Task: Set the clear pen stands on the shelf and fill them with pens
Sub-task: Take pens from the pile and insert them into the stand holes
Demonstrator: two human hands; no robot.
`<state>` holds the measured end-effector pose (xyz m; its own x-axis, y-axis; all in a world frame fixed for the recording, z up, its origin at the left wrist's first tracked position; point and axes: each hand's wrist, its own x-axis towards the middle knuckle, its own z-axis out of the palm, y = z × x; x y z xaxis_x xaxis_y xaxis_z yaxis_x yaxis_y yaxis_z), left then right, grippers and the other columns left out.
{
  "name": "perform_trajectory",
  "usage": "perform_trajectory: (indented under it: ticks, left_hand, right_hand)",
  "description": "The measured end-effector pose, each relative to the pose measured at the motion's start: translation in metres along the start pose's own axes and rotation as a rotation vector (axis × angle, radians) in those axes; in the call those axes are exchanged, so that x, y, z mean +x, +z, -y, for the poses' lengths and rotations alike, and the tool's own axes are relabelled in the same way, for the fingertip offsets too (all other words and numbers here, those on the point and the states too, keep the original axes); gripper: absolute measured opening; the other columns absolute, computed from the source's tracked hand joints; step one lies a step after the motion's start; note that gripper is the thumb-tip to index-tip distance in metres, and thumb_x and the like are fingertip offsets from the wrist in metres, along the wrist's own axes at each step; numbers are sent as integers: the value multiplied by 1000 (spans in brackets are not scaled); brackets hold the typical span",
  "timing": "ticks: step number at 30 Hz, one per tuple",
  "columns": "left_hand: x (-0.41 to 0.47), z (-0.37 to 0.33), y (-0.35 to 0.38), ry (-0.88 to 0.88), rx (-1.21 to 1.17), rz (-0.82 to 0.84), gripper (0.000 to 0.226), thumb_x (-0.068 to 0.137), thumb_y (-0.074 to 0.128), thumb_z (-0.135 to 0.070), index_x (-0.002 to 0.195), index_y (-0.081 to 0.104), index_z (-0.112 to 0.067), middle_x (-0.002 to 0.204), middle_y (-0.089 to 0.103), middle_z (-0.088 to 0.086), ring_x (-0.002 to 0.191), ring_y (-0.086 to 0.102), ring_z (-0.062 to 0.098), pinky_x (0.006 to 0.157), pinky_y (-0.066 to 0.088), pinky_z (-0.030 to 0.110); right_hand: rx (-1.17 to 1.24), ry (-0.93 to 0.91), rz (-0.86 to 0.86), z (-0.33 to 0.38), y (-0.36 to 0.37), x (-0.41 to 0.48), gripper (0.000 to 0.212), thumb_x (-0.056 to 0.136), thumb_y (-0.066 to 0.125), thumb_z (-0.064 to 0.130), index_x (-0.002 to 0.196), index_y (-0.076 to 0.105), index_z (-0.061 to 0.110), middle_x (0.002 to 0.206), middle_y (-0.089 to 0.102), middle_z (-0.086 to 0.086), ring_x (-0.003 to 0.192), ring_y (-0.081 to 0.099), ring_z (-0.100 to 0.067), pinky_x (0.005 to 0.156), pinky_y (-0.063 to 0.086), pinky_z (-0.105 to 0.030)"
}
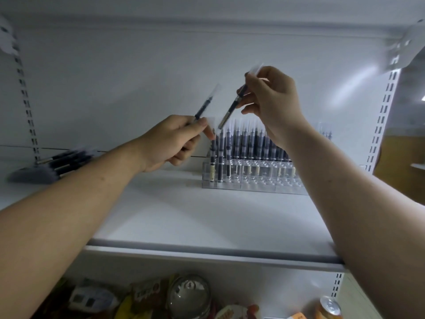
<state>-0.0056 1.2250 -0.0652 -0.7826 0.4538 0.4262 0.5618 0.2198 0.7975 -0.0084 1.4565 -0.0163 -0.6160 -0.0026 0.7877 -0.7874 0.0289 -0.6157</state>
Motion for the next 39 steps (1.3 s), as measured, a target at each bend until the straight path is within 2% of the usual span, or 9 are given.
perform_trajectory:
  ticks: [4,8,11,13,15,20,25,30,39]
  left_hand:
    - [0,-1,1,11,-17,-23,33,114,38,-41,110,55,-13,69,24,-2,55,16,16,51,12,26]
    - [2,2,-3,89,76,-71,27,116,36,-31,106,52,-12,72,28,4,56,20,17,51,15,26]
    - [3,4,-2,133,205,-115,24,116,38,-24,103,52,-9,74,30,10,55,25,15,48,22,24]
    - [5,7,-2,168,247,-126,24,115,41,-23,97,54,-14,68,35,3,52,29,10,47,27,21]
    - [6,9,-3,206,281,-121,23,110,45,-30,94,56,-18,62,39,-11,53,31,9,49,29,21]
    - [8,10,-5,262,365,-158,22,103,46,-36,94,59,-20,63,41,-11,57,33,12,54,31,29]
    - [9,11,-5,273,422,-167,24,101,50,-37,96,61,-17,72,45,7,61,38,16,59,33,34]
    - [10,11,-5,278,455,-164,25,100,50,-39,98,63,-17,74,47,6,63,40,14,63,34,35]
    - [9,12,-4,276,486,-165,24,102,51,-37,100,64,-17,75,48,2,66,41,14,64,36,33]
  right_hand:
    - [-248,-83,-61,-5,-7,3,9,103,55,11,99,62,7,75,70,-6,60,68,-21,53,52,-31]
    - [-460,-90,2,-7,-8,0,12,101,54,7,98,62,0,76,70,-9,56,68,-16,55,54,-29]
    - [-546,-64,82,-10,-7,-3,14,100,55,11,96,62,0,73,71,-3,58,73,-21,64,61,-46]
    - [-561,-33,131,-10,-6,-6,14,100,56,13,95,62,1,74,73,-2,61,75,-24,68,61,-59]
    - [-586,1,185,-9,-4,-9,14,102,56,13,97,62,1,78,75,-4,62,76,-23,70,61,-61]
    - [-633,65,300,-6,-3,-16,12,102,60,15,92,62,10,81,76,-5,66,78,-22,72,59,-69]
    - [-700,100,368,-3,-2,-18,11,100,62,10,89,62,9,83,78,-11,68,79,-20,78,64,-57]
    - [-725,149,386,-3,-4,-15,8,99,64,9,95,64,2,79,79,-11,70,80,-19,74,67,-44]
    - [-690,206,386,-6,-6,-12,11,99,64,9,98,66,-2,80,79,-13,73,80,-19,74,67,-37]
